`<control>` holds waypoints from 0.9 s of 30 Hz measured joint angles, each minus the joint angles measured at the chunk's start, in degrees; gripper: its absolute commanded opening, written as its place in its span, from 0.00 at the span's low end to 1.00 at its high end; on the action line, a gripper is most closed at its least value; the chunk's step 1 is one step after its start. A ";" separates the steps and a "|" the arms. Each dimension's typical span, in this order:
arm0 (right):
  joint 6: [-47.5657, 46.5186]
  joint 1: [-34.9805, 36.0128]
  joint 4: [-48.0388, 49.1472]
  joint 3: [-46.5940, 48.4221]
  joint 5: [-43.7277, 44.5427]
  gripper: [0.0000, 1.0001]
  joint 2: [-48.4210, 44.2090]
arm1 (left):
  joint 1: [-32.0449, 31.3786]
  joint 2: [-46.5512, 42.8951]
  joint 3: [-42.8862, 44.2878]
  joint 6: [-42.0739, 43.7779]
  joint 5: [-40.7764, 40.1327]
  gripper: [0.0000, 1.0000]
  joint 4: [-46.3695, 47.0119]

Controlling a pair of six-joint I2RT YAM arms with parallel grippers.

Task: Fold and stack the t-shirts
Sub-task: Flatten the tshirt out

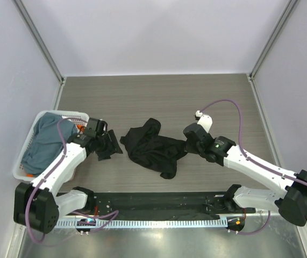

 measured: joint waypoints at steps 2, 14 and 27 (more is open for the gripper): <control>-0.02 -0.02 -1.01 0.00 0.76 0.01 0.33 | 0.00 2.82 0.52 -0.33 0.46 0.64 1.42; -3.32 -0.02 -1.60 0.02 1.11 0.01 1.05 | -0.04 27.08 18.23 2.89 3.54 0.64 11.43; -8.81 -4.83 -0.98 5.03 0.76 0.01 8.74 | -0.20 44.13 29.77 6.16 4.00 0.00 9.16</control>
